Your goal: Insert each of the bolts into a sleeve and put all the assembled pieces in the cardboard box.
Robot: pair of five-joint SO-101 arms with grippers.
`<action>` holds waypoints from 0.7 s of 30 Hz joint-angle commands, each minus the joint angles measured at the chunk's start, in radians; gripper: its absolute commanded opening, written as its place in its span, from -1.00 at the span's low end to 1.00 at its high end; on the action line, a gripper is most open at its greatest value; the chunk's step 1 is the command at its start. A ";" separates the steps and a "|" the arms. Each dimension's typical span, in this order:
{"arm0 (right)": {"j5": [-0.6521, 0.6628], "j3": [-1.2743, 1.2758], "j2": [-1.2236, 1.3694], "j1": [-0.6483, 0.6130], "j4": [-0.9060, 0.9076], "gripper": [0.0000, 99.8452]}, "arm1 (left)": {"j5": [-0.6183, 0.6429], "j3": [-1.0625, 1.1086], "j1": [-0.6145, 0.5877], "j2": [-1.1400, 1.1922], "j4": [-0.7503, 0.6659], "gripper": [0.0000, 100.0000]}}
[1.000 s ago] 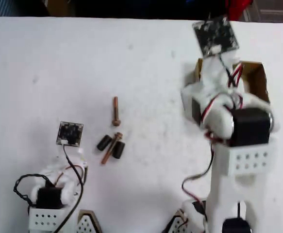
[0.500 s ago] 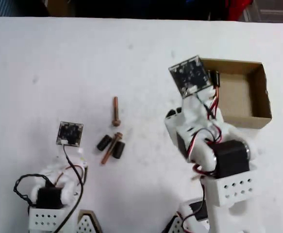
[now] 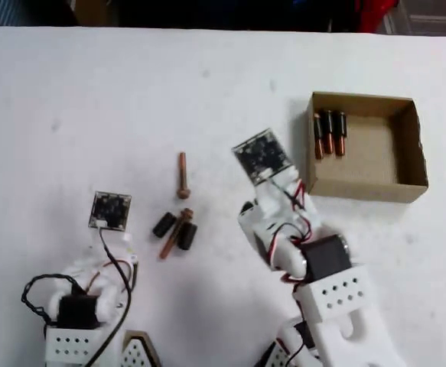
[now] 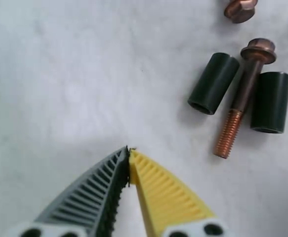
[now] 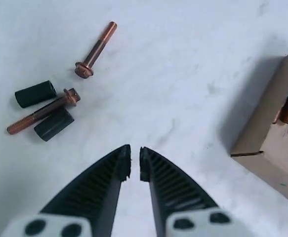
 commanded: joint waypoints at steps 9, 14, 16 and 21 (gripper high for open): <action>0.003 0.147 0.051 -0.130 -0.159 -0.96 | -0.011 -0.003 -0.007 -0.010 -0.008 -0.95; -0.003 0.094 0.225 -0.131 -0.205 -0.83 | -0.011 -0.003 -0.007 -0.010 -0.008 -0.95; -0.044 0.072 0.277 -0.131 -0.228 -0.78 | -0.011 -0.003 -0.007 -0.010 -0.008 -0.95; -0.060 0.046 0.369 -0.191 -0.289 -0.78 | -0.011 -0.003 -0.007 -0.010 -0.009 -0.95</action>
